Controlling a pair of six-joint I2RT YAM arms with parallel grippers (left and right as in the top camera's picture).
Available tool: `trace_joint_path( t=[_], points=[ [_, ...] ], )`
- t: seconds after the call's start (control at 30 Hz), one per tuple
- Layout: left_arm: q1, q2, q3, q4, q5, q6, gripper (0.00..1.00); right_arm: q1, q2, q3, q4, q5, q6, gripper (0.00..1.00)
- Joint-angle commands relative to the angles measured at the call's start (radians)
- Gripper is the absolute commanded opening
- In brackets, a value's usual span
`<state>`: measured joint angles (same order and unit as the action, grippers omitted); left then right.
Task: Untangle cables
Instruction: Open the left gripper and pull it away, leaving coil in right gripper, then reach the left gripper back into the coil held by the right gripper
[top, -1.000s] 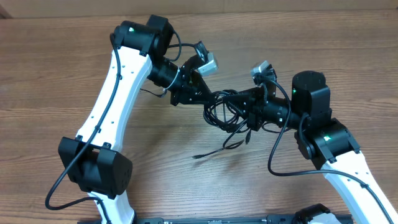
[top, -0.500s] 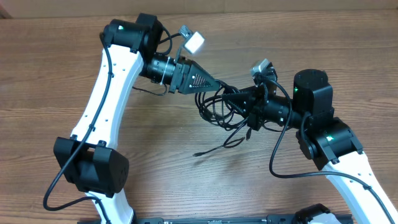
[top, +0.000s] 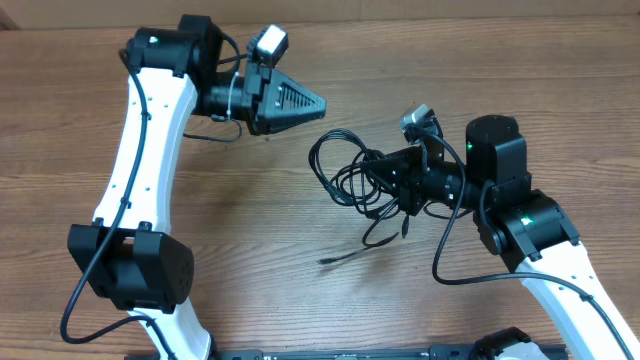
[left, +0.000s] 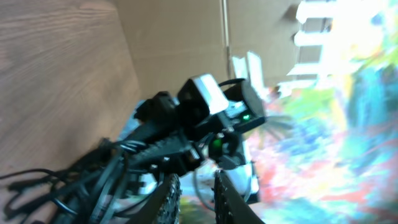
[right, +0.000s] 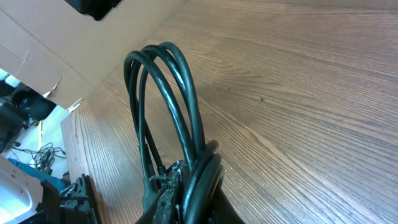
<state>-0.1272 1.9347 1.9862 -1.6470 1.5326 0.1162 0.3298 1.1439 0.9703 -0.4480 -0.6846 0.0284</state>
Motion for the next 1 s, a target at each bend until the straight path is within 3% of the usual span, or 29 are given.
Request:
trace_joint_path(
  t=[0.0,0.1,0.3,0.47,0.53,0.6,0.77,0.83,0.9,0.97],
  points=[
    [-0.004,-0.039,0.027,-0.001,0.048,-0.181,0.25,0.002,-0.001,0.000,0.010,0.003,-0.004,0.04],
    [-0.004,-0.039,0.027,0.007,-0.013,-0.179,0.27,0.002,-0.001,0.000,0.010,0.003,-0.004,0.04],
    [-0.004,-0.039,0.027,0.090,-0.564,-0.051,0.51,0.002,-0.001,0.000,0.011,0.003,-0.004,0.04],
    [-0.004,-0.039,0.027,0.085,-0.855,-0.015,0.64,0.002,-0.001,0.000,0.011,0.004,-0.004,0.04],
    [-0.004,-0.039,0.027,0.059,-0.856,0.047,0.66,0.002,-0.001,0.000,0.011,0.005,-0.004,0.04],
    [-0.005,-0.039,0.027,0.037,-0.827,0.126,0.61,0.002,-0.001,0.000,0.011,0.019,-0.004,0.04],
    [-0.004,-0.039,0.027,-0.043,-0.715,0.399,0.67,0.002,-0.001,0.000,0.010,0.022,-0.004,0.04],
    [-0.004,-0.039,0.027,-0.043,-0.676,0.457,0.75,0.002,-0.001,0.000,0.011,0.022,-0.004,0.04],
    [-0.008,-0.039,0.027,-0.043,-0.596,0.564,0.88,0.002,-0.001,0.000,0.011,0.022,-0.004,0.04],
    [-0.019,-0.039,0.027,-0.043,-0.573,0.643,0.91,0.002,-0.001,0.000,0.011,0.022,-0.004,0.04]
  ],
)
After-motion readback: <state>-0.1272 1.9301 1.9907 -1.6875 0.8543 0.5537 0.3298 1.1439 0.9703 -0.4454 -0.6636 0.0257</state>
